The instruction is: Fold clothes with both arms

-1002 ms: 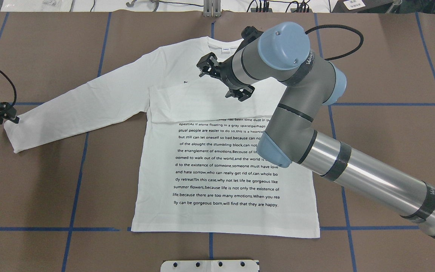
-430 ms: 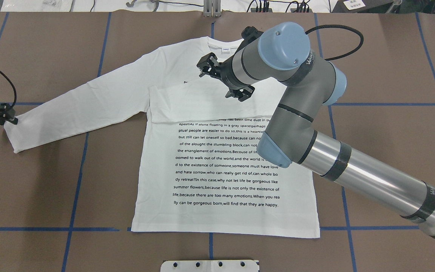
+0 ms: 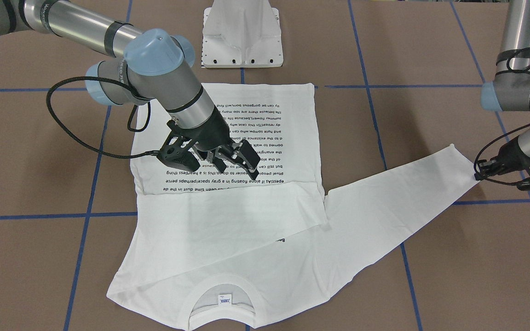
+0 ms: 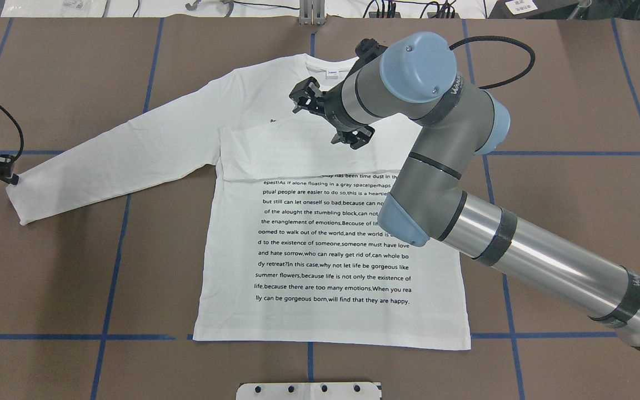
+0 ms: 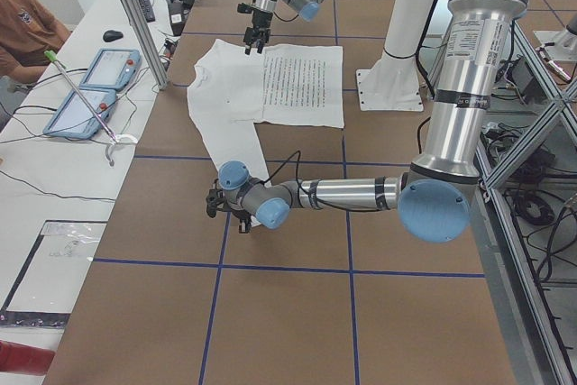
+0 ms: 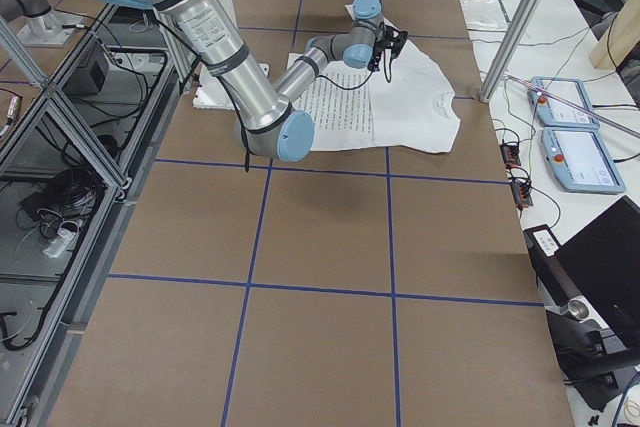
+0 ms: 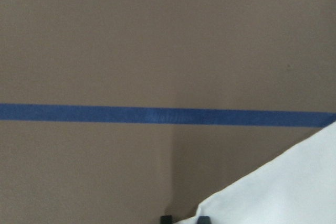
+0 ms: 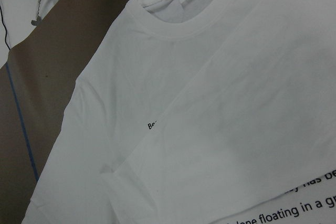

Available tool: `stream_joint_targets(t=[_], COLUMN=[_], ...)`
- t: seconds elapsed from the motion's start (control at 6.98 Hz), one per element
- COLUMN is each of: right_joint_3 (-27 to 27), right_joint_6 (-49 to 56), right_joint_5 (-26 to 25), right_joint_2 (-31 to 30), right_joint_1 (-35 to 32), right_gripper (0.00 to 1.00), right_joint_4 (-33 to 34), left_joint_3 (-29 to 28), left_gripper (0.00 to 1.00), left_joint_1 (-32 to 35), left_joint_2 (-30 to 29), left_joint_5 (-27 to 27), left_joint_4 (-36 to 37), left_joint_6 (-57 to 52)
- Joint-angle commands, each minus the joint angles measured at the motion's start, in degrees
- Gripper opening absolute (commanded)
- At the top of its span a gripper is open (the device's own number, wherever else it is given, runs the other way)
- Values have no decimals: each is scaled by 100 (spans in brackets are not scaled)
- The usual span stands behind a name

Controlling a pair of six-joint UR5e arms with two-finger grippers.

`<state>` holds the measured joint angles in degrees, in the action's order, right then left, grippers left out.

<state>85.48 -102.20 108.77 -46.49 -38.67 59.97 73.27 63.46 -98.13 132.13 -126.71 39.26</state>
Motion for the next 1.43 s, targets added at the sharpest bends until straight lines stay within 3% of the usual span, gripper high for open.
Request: stream_joint_targets(t=[0.0,0.14,0.29,0.57,0.72,0.86,1.0,1.29], right_joint_3=[47,326,703,1031,1084,1085,1128,1356], right_joint_6=[7,7,85,775,1311,1551,1562,1754], right_joint_5=[30,91,510,1590,1908,2042,2043,2069], right_joint_2=[0,-192,-620,-1324,-1640,-1809,-1898,-2292], right_joint_1=[-35,-105,-393,-1209,-1500,-1625,-1696,-1863], right_gripper=[99,99,99,99,100,100,100,100], right_joint_4=[-3,6,-3,-38,-56,-65,-65,-65], left_joint_3=[343,842,1360,1908,1867,1858,1683,354], left_gripper=[0,0,0,0,0,0,0,0], left_joint_1=[8,9,-9,-349,-1039,-1368,-1658,-1949], left_joint_2=[5,-4,-187,-958,-1754,-2336,-2942,-4409], left_joint_5=[50,311,610,630,447,-120,-273,-808], left_joint_4=[67,433,654,657,665,630,630,290], left_joint_6=[11,64,699,2507,3682,4634,5270,5793])
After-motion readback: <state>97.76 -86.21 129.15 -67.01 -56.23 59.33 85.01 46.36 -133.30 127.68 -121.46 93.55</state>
